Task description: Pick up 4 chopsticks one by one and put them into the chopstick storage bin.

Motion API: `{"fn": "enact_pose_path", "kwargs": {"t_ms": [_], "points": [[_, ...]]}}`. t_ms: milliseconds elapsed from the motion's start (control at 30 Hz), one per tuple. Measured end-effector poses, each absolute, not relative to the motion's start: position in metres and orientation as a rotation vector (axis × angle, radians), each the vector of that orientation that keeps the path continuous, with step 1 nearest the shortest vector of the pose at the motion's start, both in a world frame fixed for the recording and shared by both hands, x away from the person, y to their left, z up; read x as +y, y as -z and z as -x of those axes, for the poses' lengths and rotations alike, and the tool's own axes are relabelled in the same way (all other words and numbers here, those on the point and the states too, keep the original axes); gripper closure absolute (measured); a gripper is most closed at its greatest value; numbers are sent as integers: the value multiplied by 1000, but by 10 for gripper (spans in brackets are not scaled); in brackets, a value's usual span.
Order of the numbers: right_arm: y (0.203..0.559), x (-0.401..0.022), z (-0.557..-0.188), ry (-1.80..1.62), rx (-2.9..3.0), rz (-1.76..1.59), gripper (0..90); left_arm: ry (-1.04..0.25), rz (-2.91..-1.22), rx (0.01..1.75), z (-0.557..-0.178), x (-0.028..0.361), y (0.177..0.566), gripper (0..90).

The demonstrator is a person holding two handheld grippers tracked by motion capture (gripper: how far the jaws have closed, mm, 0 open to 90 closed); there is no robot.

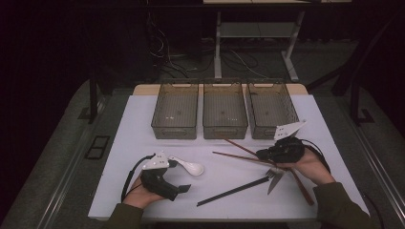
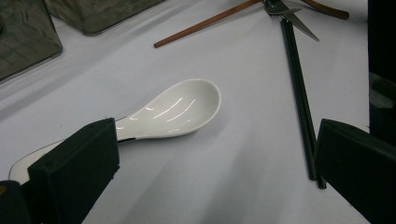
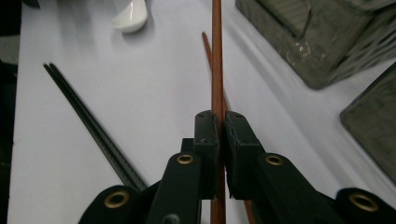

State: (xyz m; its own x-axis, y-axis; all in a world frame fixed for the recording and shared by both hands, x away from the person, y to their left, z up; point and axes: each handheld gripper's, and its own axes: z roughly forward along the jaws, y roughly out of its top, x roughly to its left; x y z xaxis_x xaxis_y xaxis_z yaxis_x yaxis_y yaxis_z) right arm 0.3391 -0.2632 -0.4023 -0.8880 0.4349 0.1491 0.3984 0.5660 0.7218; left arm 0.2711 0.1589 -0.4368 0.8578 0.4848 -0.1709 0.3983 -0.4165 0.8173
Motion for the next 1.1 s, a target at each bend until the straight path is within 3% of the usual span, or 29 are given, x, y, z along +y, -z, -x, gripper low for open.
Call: {"fn": "enact_pose_path", "kwargs": {"t_ms": [1100], "points": [[364, -233, -361, -1292, 2570, -884, 839, -121, -2051, 645, -272, 160, 438, 0]]}}
